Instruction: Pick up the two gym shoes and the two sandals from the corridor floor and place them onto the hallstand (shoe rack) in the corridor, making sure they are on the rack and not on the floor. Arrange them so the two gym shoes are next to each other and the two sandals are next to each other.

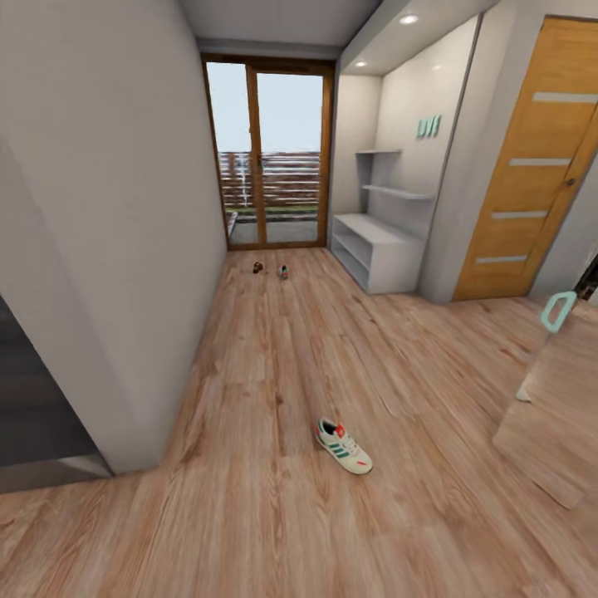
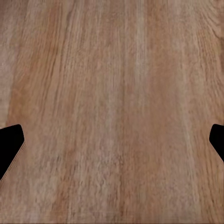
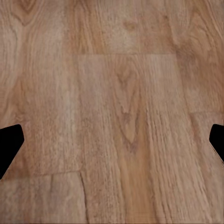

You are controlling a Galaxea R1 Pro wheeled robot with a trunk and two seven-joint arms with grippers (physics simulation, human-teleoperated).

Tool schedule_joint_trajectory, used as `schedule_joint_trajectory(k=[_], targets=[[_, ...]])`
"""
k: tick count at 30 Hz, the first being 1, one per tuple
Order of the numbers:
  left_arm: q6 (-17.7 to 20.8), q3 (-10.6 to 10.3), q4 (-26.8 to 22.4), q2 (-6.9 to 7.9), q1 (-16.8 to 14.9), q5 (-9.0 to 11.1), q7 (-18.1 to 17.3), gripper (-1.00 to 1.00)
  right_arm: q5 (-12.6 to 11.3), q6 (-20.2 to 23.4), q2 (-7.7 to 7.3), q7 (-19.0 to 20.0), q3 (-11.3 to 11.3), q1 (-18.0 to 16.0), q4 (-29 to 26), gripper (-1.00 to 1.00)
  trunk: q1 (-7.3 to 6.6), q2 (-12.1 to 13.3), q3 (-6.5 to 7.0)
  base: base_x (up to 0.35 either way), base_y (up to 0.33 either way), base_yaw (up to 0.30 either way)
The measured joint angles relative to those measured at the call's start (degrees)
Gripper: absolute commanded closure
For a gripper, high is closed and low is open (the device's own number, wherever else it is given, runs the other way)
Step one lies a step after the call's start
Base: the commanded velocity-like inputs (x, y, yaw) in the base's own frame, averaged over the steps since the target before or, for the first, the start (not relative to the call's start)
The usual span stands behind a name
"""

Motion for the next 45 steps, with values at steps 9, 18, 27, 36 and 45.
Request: schedule_joint_trajectory(k=[9,18,27,36,45], targets=[[0.00,0.00,0.00,0.02,0.06,-0.07,0.00,-1.00,-0.06,0.00,0.00,-0.03,-0.08,0.00,0.00,-1.00,0.00,0.00,0.00,0.333,0.000,0.264],[0.00,-0.01,0.00,0.02,0.06,-0.08,0.00,-1.00,-0.07,0.00,0.00,-0.03,-0.09,0.00,-0.01,-1.00,0.00,0.00,0.00,0.333,0.000,0.235],[0.05,0.15,0.04,-0.12,0.04,-0.04,0.07,-1.00,-0.07,0.01,-0.01,-0.04,-0.09,0.01,0.06,-1.00,0.00,0.00,0.00,0.333,0.000,0.044],[0.31,-0.28,-0.69,-1.98,-2.84,-0.48,0.33,-1.00,-0.24,0.03,1.11,-0.04,-0.03,0.01,-1.97,-1.00,0.00,0.00,0.00,0.333,0.008,0.004],[1.11,-0.89,-0.04,-4.52,-12.89,-1.82,7.20,-1.00,-0.22,0.48,4.71,-0.15,-0.01,-0.91,-13.36,-1.00,0.00,0.00,0.00,0.331,0.013,0.000]])
